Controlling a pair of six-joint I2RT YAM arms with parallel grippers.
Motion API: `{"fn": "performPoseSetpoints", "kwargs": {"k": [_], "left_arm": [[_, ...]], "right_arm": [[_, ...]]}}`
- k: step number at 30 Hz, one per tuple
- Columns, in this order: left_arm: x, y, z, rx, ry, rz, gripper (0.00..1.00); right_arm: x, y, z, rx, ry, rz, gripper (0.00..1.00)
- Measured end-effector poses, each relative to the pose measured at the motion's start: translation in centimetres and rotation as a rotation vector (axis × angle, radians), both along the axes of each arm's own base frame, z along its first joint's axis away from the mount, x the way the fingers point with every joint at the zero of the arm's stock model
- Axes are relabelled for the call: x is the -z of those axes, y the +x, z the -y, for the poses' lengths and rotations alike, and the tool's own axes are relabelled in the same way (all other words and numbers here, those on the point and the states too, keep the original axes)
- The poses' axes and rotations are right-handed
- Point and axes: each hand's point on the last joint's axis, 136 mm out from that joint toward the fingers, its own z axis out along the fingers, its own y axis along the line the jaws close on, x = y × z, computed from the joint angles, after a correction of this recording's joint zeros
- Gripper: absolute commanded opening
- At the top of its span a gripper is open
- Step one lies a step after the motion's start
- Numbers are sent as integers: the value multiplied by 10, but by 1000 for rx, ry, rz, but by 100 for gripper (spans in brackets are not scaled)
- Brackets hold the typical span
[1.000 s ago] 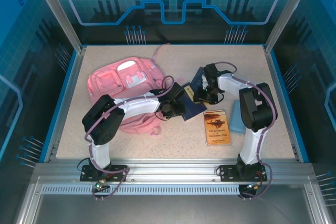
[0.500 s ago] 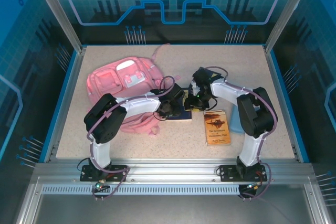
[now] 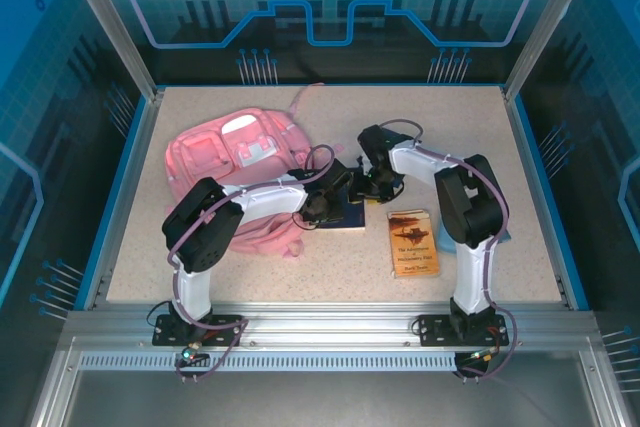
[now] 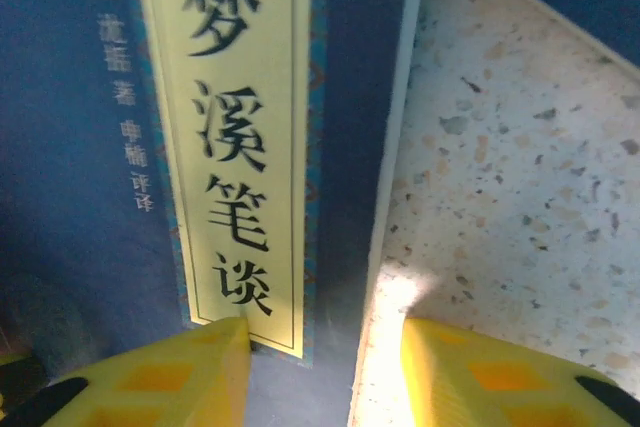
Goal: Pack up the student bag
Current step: Rotate the book at the center of the table, then pass the book.
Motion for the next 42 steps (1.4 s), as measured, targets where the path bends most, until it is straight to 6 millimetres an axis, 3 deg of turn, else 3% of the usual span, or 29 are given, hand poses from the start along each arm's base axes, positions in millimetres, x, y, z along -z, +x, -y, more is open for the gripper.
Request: {"fn": "performPoseSetpoints", "kwargs": {"k": [9,12,16,18,25,27,32,34,38,42], "left_arm": [[3,-1,-3,2,23,-9,26],[3,-1,-4,3,29,-12,25],[4,-1,-4,2,30,-13,25],[3,-1,-4,9,32,-12,27],[-19,-1,-2,90,-15,4,60],[-41,3,-4,103,-61,31,69],[-119,23,-18,76,-263,162,86],[-137,27,-27,61,-344,194,92],[-140,27,-41,27,-470,183,98],[-135,21,-39,30,-577,139,99]], "right_arm": [[-1,1,-6,-3,7,0,28],[-2,2,-5,3,4,0,20],[-12,3,-4,10,9,19,0],[-20,4,-5,6,22,36,0],[-55,-8,-6,-1,114,97,0],[-66,-11,-2,0,146,113,0],[-101,-10,9,15,266,177,0],[-119,-7,12,21,329,211,0],[-155,-4,11,3,466,272,0],[-184,-10,-1,-50,595,302,0]]}}
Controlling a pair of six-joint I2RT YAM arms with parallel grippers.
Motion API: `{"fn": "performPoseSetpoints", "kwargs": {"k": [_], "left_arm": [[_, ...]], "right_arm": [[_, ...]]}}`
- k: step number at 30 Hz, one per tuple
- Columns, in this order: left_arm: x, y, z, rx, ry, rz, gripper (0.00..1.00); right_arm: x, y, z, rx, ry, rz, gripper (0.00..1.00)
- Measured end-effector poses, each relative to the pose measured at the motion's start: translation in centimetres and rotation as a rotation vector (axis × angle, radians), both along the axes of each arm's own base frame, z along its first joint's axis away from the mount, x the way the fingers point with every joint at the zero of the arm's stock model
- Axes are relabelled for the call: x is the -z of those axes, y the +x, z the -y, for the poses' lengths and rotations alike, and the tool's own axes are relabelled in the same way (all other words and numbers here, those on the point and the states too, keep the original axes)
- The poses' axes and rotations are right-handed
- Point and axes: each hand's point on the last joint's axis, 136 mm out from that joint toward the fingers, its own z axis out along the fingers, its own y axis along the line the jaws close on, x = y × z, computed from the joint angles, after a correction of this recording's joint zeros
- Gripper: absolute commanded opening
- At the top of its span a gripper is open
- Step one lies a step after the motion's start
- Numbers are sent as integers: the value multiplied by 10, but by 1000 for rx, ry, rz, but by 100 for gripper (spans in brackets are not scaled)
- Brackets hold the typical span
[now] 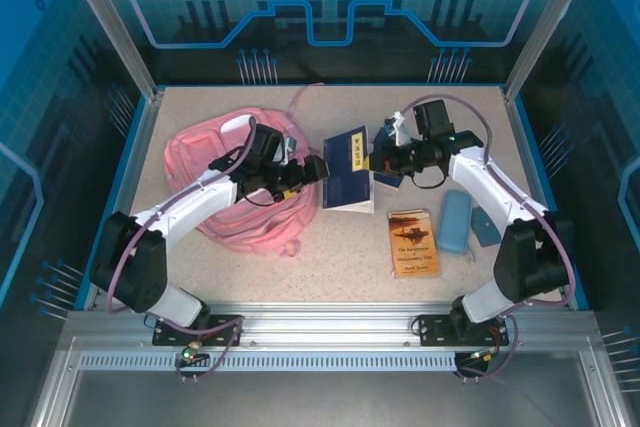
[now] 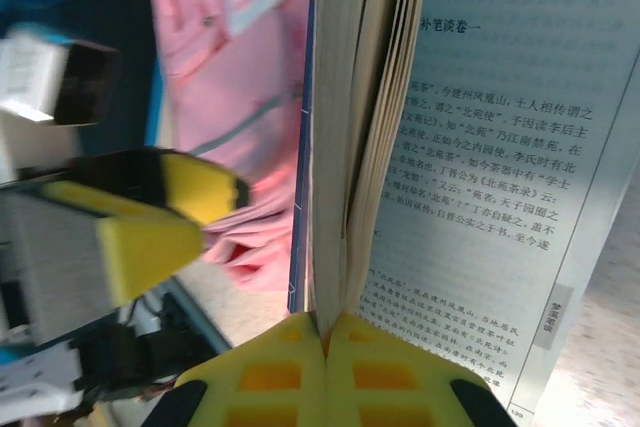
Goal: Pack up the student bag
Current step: Pass the book.
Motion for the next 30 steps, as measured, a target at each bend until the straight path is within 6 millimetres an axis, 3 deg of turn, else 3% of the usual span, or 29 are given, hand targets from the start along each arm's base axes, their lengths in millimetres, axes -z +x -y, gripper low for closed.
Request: {"fn": "performPoseSetpoints", "kwargs": {"k": [10,12,16,17,18,19,21,26,30], "left_arm": [[-42,5,8,58,-293,81,95],[-49,4,12,80,-344,93,83],[-67,2,20,117,-430,128,41],[-71,3,20,118,-442,135,34],[-74,4,20,116,-451,142,25],[-78,4,19,112,-459,149,19],[-85,6,17,95,-473,162,12],[-104,15,4,-21,-477,203,10],[-125,25,-12,-157,-485,256,10]], "right_arm": [[-49,-15,-26,-145,247,36,0],[-54,-17,-29,-165,277,38,0],[-58,-18,-28,-173,300,31,0],[-58,-17,-26,-165,300,28,6],[-57,-15,-24,-152,298,22,18],[-55,-12,-20,-130,291,16,40],[-50,-7,-11,-70,271,9,64],[-40,-11,8,113,273,-10,89],[-32,-16,11,273,350,-59,100]]}}
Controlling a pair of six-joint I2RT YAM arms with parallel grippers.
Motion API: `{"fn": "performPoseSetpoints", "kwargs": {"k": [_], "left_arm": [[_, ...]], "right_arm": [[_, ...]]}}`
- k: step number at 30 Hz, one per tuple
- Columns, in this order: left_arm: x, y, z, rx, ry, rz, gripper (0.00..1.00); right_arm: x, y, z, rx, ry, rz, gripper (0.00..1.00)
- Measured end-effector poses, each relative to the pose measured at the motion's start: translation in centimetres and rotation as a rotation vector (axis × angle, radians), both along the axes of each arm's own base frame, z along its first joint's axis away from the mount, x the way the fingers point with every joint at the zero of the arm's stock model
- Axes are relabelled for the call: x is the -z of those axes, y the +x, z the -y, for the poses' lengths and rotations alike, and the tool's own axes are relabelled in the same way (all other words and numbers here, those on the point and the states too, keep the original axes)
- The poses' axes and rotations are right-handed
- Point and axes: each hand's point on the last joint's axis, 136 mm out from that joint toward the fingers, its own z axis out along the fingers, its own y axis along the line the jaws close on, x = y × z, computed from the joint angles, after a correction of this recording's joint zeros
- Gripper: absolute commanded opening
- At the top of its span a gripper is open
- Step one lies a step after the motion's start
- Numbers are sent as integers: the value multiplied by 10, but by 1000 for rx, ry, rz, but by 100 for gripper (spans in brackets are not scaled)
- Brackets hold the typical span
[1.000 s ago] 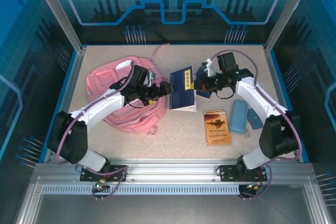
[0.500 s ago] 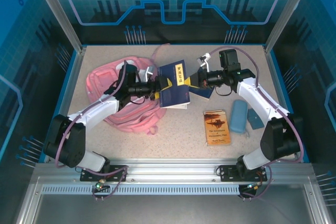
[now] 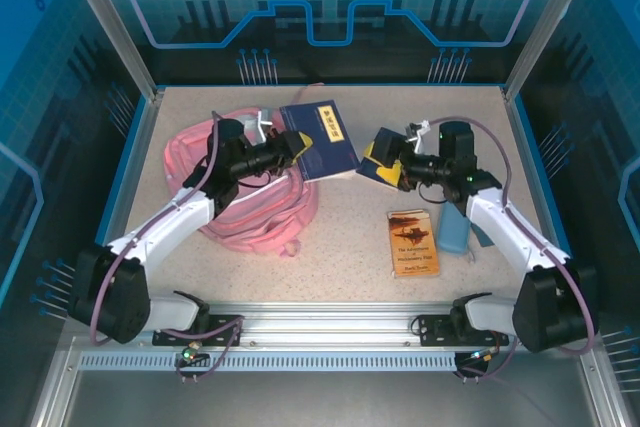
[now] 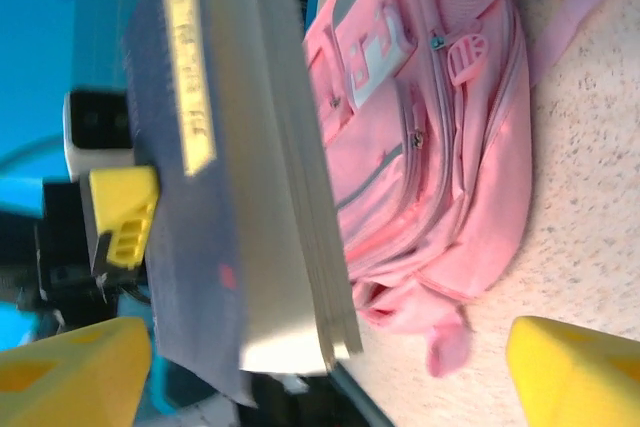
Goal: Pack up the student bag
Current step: Pass the book.
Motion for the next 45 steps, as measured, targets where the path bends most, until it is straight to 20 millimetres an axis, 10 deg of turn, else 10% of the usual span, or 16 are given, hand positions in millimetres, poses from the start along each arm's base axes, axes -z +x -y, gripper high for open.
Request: {"fn": "performPoseSetpoints", "kwargs": {"k": [17,29,38,45], "left_arm": [[-30,24,-26,-231,-126,0,8],[-31,25,-27,-246,-133,-4,13],[-5,13,-37,-260,-23,-78,82],[48,-23,-66,-206,391,-132,94]], "right_arm": [[-51,21,-82,122,369,-21,96],[-67,39,-105,122,478,-48,30],[-41,36,-93,161,303,-51,10],[-25,26,-50,198,-68,33,10]]}}
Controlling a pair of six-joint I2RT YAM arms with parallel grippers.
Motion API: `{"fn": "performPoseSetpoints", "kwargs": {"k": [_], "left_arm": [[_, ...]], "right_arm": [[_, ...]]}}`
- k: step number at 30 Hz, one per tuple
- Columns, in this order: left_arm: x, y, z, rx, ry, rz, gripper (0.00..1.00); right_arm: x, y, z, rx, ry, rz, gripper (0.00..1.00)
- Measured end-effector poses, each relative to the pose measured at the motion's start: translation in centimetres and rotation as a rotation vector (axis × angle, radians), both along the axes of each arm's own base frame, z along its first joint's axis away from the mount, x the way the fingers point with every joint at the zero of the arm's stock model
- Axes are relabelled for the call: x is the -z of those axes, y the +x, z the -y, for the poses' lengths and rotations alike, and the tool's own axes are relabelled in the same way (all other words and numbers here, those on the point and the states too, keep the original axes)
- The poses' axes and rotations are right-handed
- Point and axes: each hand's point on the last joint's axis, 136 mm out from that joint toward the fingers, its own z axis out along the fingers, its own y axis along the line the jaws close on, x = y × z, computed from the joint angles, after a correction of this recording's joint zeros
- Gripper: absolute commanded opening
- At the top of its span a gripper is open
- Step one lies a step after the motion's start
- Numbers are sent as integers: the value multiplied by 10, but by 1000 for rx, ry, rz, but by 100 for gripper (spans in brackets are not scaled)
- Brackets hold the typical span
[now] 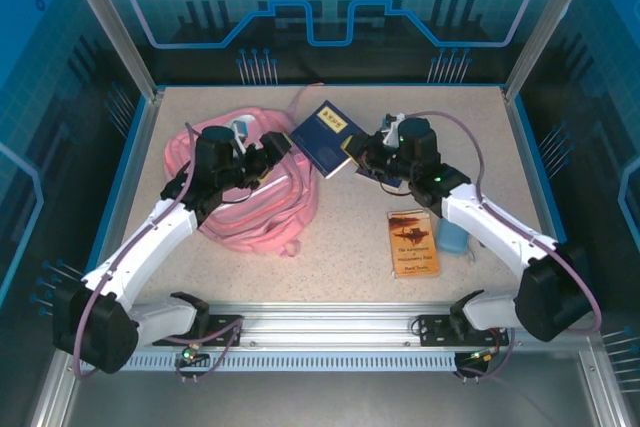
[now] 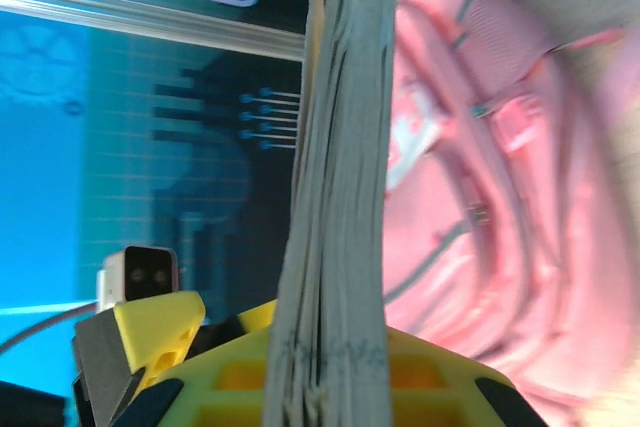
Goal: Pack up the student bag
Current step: Pass the book, then open the student bag at the middle-left of the table.
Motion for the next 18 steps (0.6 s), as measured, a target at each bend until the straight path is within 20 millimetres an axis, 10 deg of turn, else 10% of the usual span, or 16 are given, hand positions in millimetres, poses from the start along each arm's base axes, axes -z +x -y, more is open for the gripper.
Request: {"fn": "performPoseSetpoints", "kwargs": {"k": [9,18], "left_arm": [[47,-31,-35,265,537,-93,80],[108,-36,-57,475,846,-258,71]], "right_arm": [[36,-18,48,-15,-317,-22,11],[45,-25,51,-39,-357,-45,11]]}}
